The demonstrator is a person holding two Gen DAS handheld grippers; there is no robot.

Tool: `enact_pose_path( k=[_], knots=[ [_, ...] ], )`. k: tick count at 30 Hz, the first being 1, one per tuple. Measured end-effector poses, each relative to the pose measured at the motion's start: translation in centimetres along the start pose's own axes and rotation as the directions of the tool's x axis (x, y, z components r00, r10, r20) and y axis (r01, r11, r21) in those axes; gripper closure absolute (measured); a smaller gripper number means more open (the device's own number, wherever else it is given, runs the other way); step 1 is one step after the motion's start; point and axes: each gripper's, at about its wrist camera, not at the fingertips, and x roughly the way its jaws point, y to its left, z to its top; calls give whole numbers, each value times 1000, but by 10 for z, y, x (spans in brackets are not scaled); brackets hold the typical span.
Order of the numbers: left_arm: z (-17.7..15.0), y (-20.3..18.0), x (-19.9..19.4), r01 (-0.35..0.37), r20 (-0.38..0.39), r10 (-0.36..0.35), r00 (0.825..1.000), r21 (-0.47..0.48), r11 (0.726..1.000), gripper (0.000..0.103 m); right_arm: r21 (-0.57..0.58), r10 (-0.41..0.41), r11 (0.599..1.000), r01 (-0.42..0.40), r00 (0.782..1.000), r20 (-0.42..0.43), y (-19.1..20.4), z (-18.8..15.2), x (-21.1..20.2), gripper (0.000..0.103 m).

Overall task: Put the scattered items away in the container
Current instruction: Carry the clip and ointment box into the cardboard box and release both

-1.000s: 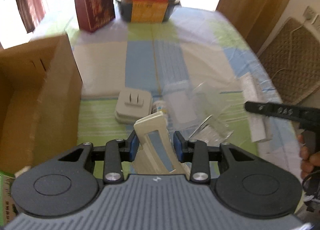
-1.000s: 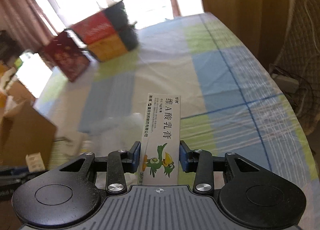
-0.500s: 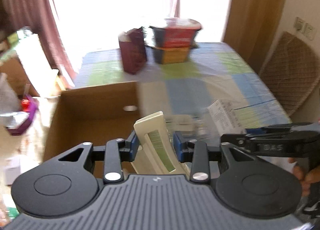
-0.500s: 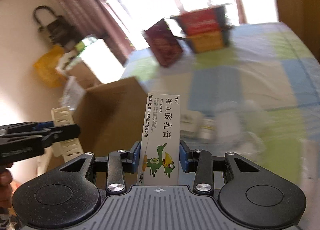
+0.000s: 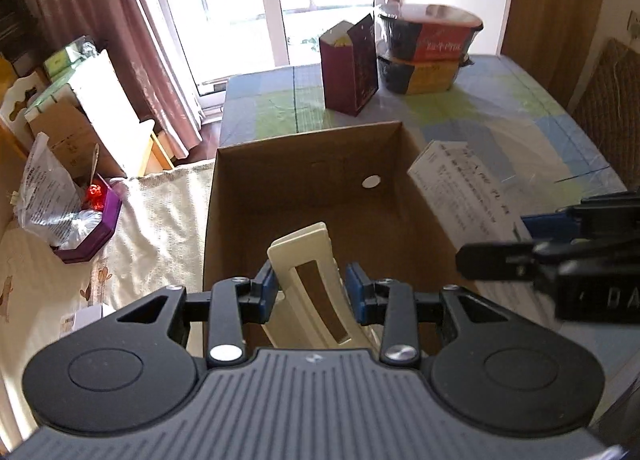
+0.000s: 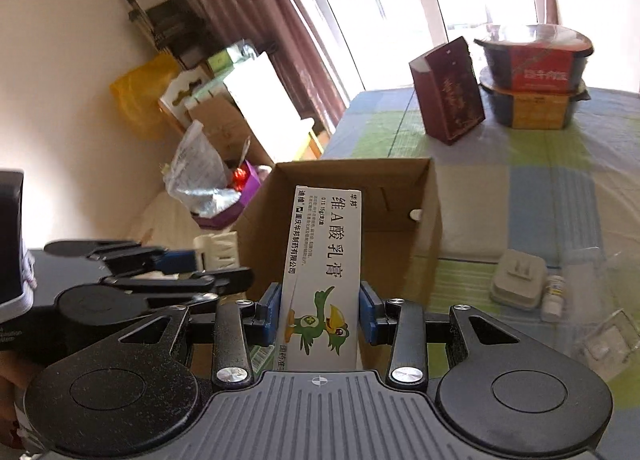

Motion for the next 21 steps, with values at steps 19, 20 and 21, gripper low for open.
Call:
enact_pose_path(
  k=[19, 20, 21],
  knots=[
    [7, 14, 108, 48, -155, -22, 988, 160, 986, 71, -317, -163, 942, 110, 976, -144, -2, 7, 114, 61],
    [7, 11, 113, 45, -164, -15, 986, 178, 983, 71, -334, -168, 936, 110, 974, -151, -3, 5, 117, 62],
    [6, 9, 116, 43, -171, -9, 985, 198, 979, 71, -351, -174, 930, 110, 972, -158, -3, 3, 121, 62]
  ],
)
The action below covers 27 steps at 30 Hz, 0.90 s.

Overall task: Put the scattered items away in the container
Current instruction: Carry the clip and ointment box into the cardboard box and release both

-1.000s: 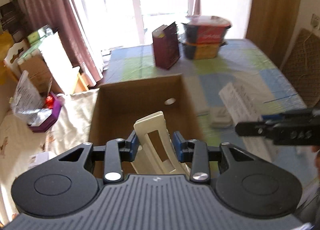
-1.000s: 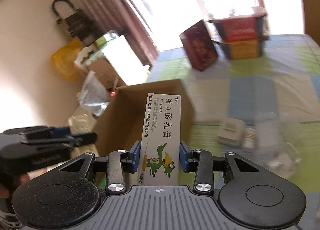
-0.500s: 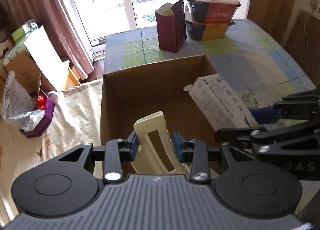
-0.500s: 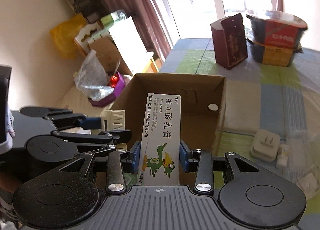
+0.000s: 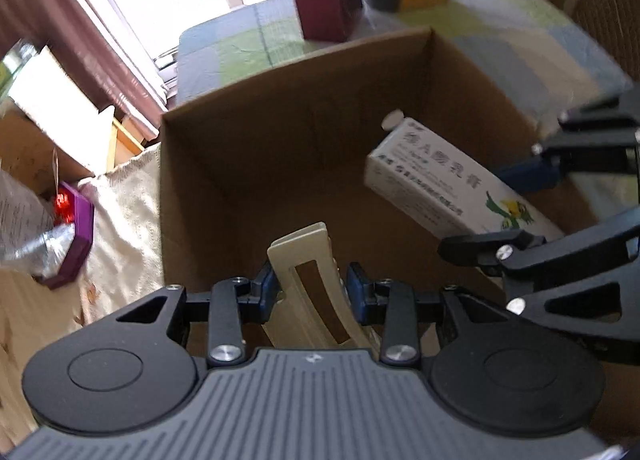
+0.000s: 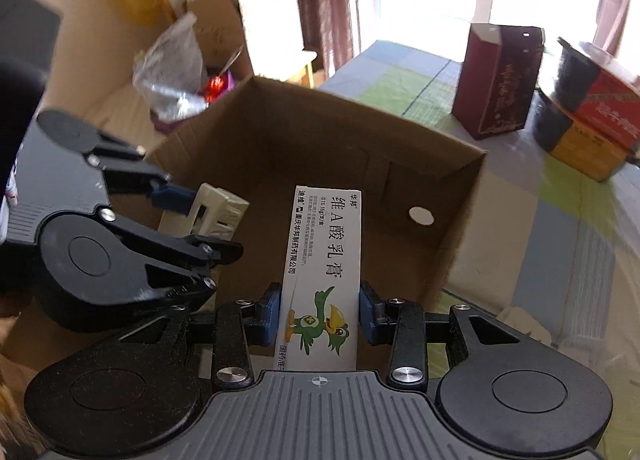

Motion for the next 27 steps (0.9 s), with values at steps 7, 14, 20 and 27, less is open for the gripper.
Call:
enact_pose_path(
  k=[7, 14, 20, 27],
  knots=[
    [-1, -3, 22, -31, -52, 33, 998, 39, 999, 71, -118, -37, 992, 34, 999, -22, 6, 0, 13, 62],
    [-1, -5, 32, -56, -60, 59, 996, 45, 997, 70, -175, -53, 983, 48, 998, -24, 4, -3, 21, 61],
    [0, -10, 30, -65, -47, 69, 996, 75, 995, 55, -234, -70, 970, 63, 997, -20, 5, -7, 21, 43],
    [-1, -14, 26, -73, -41, 77, 996, 95, 993, 47, -259, -60, 964, 57, 998, -7, 4, -7, 14, 43]
  ],
)
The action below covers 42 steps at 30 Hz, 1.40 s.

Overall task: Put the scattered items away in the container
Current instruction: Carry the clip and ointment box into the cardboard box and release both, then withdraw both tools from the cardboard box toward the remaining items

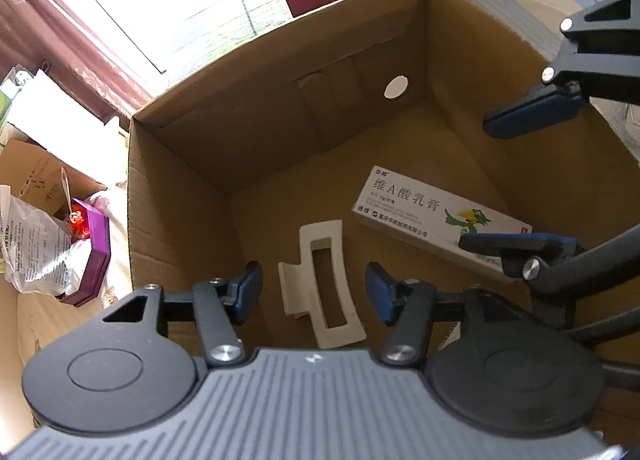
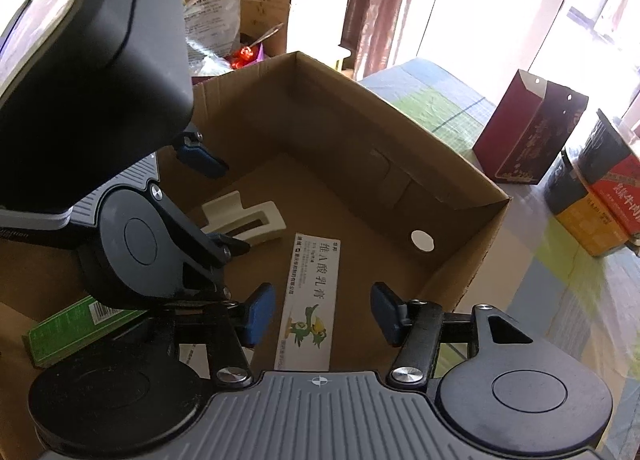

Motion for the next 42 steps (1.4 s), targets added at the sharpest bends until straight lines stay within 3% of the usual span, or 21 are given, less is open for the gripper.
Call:
enact_pose_path(
  k=[2, 4, 5, 6, 18, 26, 42],
  knots=[
    [3, -1, -2, -8, 0, 8, 1000, 6, 1000, 45, -6, -3, 1000, 3, 1000, 1, 1, 0, -2, 43],
    [4, -4, -5, -29, 5, 29, 1000, 18, 999, 35, -8, -6, 1000, 6, 1000, 4, 4, 1, -5, 41],
    [5, -4, -6, -44, 7, 44, 999, 19, 999, 25, -7, -6, 1000, 6, 1000, 6, 4, 0, -7, 37],
    [4, -3, -8, -49, 9, 49, 999, 18, 999, 24, 0, -11, 1000, 11, 1000, 13, 4, 0, -8, 33],
    [-2, -4, -31, -54, 10, 54, 998, 2, 999, 24, 64, 8, 998, -11, 999, 48, 8, -3, -36, 28],
    [-12, -6, -47, -69, -7, 69, 998, -34, 997, 19, 107, 0, 994, -9, 996, 86, 16, -10, -60, 6],
    [-41, -18, -104, -109, 10, 110, 994, -89, 990, 13, 237, 3, 971, -34, 991, 131, 39, -24, -127, 6]
  ],
)
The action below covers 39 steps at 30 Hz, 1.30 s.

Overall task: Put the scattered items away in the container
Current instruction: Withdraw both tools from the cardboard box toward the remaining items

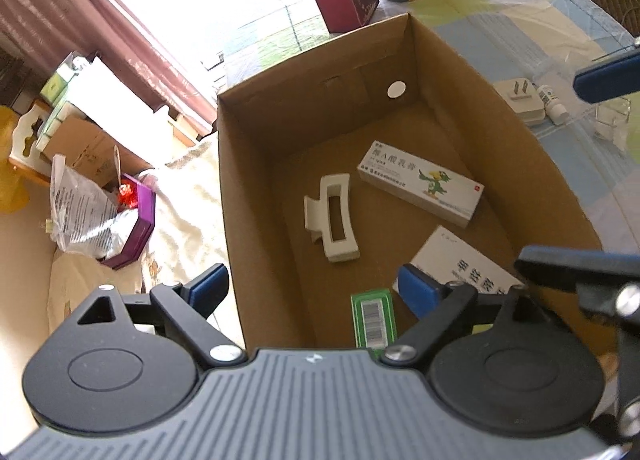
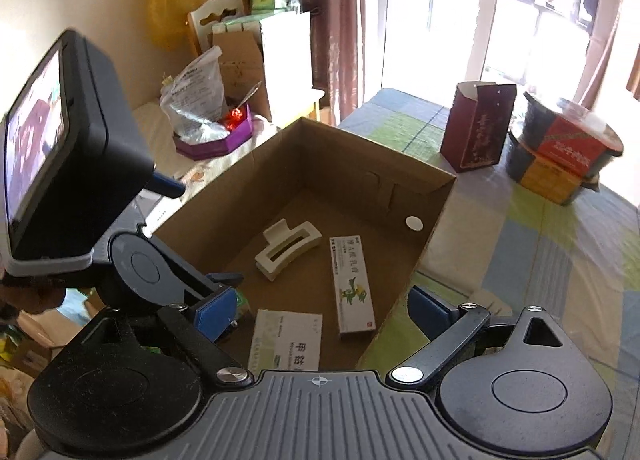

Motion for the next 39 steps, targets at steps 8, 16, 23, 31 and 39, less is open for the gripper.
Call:
enact_pose_path(
  k=[8, 16, 23, 31, 39],
  knots=[
    [-21, -1, -31, -7, -12, 6, 1000, -61, 998, 13, 20, -4, 1000, 3, 1000, 28, 12, -10, -37, 6],
    [-42, -5, -70, 1, 0, -1, 1000, -137, 991, 13, 37, -10, 999, 9, 999, 40, 21, -31, -70, 6],
    [-62, -18, -104, 32, 26, -27, 999, -178, 983, 10, 30, -11, 999, 10, 999, 50, 30, -52, -96, 6],
    [-82, -34, -134, 60, 32, -54, 998, -249, 967, 10, 11, -4, 1000, 4, 998, 67, 40, -75, -121, 6],
    [-101, -51, -153, 64, 34, -56, 998, -320, 945, 10, 47, 14, 999, -18, 997, 74, 36, -96, -141, 6]
  ],
)
